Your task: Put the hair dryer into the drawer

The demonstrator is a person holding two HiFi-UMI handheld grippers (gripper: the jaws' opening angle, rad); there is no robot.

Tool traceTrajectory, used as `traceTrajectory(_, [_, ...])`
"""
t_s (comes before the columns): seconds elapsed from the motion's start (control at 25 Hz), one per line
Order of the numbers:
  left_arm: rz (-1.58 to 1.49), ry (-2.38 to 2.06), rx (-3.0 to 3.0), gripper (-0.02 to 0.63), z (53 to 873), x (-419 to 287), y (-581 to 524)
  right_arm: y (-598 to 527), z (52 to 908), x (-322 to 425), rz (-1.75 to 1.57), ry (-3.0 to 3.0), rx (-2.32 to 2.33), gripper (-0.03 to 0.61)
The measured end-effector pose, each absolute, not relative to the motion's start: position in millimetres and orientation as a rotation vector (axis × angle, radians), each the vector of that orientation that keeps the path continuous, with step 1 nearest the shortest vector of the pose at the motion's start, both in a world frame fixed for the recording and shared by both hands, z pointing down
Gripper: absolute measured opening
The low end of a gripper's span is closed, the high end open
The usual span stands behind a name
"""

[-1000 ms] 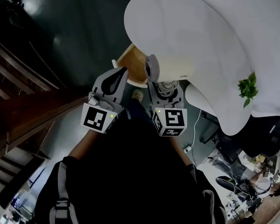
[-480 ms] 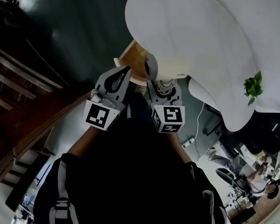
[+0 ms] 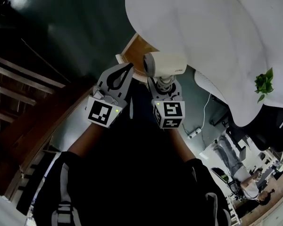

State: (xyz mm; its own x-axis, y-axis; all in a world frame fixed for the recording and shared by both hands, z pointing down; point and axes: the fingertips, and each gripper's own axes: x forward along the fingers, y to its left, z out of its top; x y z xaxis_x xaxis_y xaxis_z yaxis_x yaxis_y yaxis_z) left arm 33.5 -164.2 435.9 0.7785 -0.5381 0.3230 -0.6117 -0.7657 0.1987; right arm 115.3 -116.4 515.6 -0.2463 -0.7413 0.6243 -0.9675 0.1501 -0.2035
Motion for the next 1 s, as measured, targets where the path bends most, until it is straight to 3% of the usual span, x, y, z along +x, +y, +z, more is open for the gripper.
traceTrajectory(1.0, [0.396,-0.929,2.623,0.008,481.7,14.5,-185.5,-75.6,628.1,77.9,1.224,-1.807,1.12,0.256])
